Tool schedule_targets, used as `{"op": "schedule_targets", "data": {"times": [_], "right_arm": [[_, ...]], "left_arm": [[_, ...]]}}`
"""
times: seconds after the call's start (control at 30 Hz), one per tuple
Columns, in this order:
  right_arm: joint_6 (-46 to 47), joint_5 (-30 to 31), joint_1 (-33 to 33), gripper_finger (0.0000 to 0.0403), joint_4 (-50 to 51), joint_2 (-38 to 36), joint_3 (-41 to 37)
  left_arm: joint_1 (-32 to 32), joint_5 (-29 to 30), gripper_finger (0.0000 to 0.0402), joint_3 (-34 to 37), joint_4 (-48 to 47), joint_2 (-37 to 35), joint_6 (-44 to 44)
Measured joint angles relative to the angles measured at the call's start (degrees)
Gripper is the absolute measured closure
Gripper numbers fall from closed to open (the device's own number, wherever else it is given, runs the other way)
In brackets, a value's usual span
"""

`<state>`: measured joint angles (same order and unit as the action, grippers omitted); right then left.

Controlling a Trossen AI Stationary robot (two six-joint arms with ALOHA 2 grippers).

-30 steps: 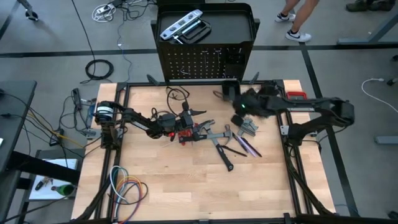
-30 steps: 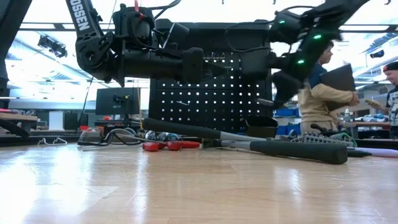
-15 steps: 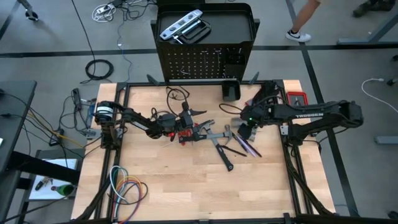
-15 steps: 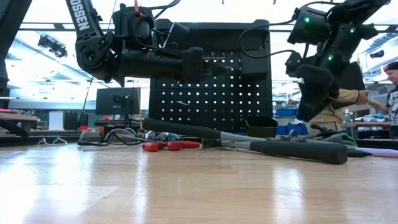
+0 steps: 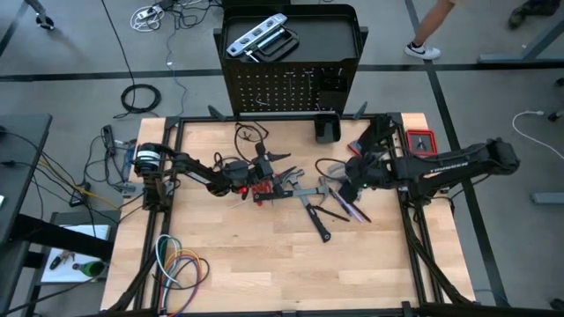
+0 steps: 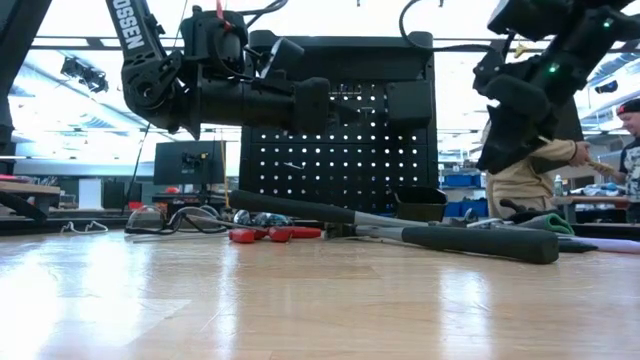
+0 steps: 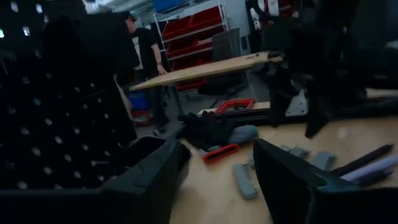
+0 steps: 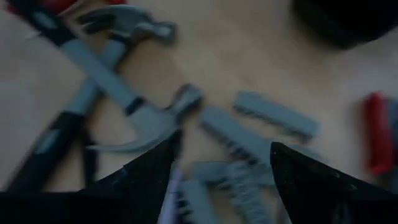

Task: Hang tools onto peg board
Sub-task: Remove the spirit level from the top of the peg board

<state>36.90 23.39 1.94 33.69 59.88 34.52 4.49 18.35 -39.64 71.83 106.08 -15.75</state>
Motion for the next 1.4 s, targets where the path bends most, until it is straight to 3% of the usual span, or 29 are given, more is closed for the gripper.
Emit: {"op": "schedule_targets", "data": {"times": [0.13, 0.23, 0.3, 0.47, 0.6, 0.73, 0.93, 1.07, 1.2, 1.3, 1.4], "right_arm": [[1.16, -1.92, 1.32, 0.0132, -5.59, 1.39, -0.38], [3.85, -0.39, 1.81, 0.0136, -12.97, 3.41, -0.84], [3.71, 0.76, 1.81, 0.0138, -17.83, 5.06, -0.96], [0.64, 0.84, 1.81, 0.0145, -21.69, 9.62, -1.03], [0.64, 0.88, 1.68, 0.0151, -22.05, 13.07, -1.07], [-0.55, 4.94, 1.56, 0.0159, -23.71, 15.56, -1.07], [-2.05, 16.3, 1.61, 0.017, -25.47, 18.35, -1.07], [-8.0, 18.91, 2.46, 0.0178, -30.72, 19.76, -1.07], [-16.71, 18.59, 2.1, 0.0187, -38.88, 19.91, -0.99], [-19.11, 16.68, 0.76, 0.0195, -38.23, 19.49, -1.03], [-19.93, 9.51, -2.86, 0.0206, -37.19, 19.26, -1.07]], "left_arm": [[0.0, -0.42, 0.0195, 0.0, 0.05, -0.22, 6.93], [0.02, -4.3, 0.0195, -0.81, -4.24, -4.32, 7.14], [0.24, -5.13, 0.0196, -3.36, -13.93, -9.39, 7.13], [1.25, -4.9, 0.0199, -15.58, -53.09, -20.89, 7.17], [0.56, -5.04, 0.0199, -24.76, -66.03, -26.21, 5.73], [-0.37, -4.98, 0.0199, -25.92, -64.45, -29.45, 2.13], [1.17, -5.37, 0.0199, -18.03, -48.81, -28.61, -2.72], [4.28, -5.09, 0.0199, -17.57, -48.75, -28.46, -0.52], [5.9, -5.04, 0.0199, -18.23, -51.28, -29.27, 1.16], [6.79, -5.16, 0.0199, -18.23, -54.33, -29.31, 1.13], [8.45, -5.29, 0.0199, -18.21, -59.06, -28.82, 0.92]]}}
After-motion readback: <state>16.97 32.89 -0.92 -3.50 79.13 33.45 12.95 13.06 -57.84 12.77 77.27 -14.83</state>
